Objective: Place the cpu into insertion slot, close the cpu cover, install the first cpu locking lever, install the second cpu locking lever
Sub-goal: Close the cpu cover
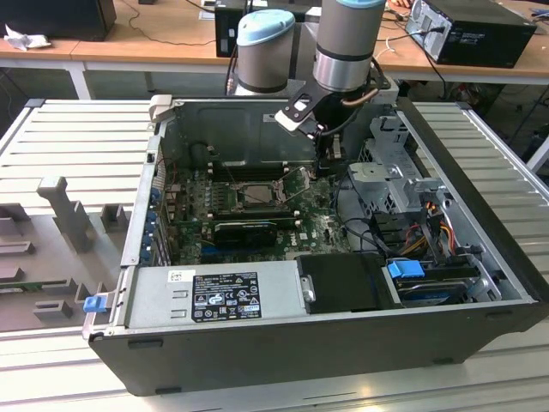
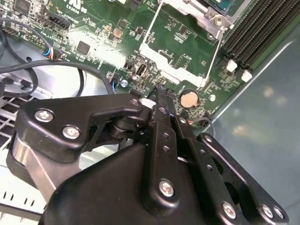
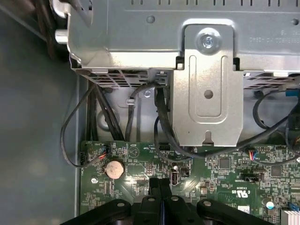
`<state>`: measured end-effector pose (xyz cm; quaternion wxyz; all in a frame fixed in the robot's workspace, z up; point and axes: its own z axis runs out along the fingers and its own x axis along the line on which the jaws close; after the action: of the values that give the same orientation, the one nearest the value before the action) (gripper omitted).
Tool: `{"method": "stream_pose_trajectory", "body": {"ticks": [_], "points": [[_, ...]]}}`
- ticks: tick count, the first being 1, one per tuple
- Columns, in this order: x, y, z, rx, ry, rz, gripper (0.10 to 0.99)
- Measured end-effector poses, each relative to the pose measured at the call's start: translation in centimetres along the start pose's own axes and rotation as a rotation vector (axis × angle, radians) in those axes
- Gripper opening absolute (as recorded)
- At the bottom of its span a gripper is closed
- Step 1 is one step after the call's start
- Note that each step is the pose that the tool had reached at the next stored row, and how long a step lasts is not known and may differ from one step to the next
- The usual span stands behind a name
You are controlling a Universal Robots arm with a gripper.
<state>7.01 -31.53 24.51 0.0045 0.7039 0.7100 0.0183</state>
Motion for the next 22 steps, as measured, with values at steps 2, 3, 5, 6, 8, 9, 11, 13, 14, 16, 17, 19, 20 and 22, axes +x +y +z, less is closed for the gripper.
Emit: {"method": "stream_pose_trajectory", "body": {"ticks": [2,3,5,6,8,9,11,13,14,16,17,19,20,22], "points": [[-0.02,-0.01,0.26,0.000,0.0003,-0.008,0.106],[-0.02,-0.08,0.27,0.001,0.0003,-0.009,0.106],[-0.02,-0.31,0.27,0.001,0.0004,-0.009,0.106],[-0.02,-0.43,0.27,0.001,0.0004,-0.010,0.106],[-0.02,-0.51,0.28,0.001,0.0005,-0.011,0.106],[-0.02,-0.52,0.28,0.001,0.0005,-0.013,0.106],[-0.02,-0.57,0.28,0.001,0.0005,-0.013,0.106],[-0.01,-0.90,0.27,0.001,0.0005,-0.013,0.106],[-0.02,-0.99,0.26,0.001,0.0005,-0.013,0.106],[-0.01,-1.22,0.26,0.001,0.0005,-0.014,0.106],[-0.01,-1.34,0.25,0.001,0.0005,-0.014,0.106],[-0.01,-1.56,0.22,0.001,0.0004,-0.014,0.106],[0.00,-1.77,0.17,0.001,0.0012,-0.014,0.106],[-0.01,-1.95,0.15,0.001,0.0011,-0.014,0.106]]}}
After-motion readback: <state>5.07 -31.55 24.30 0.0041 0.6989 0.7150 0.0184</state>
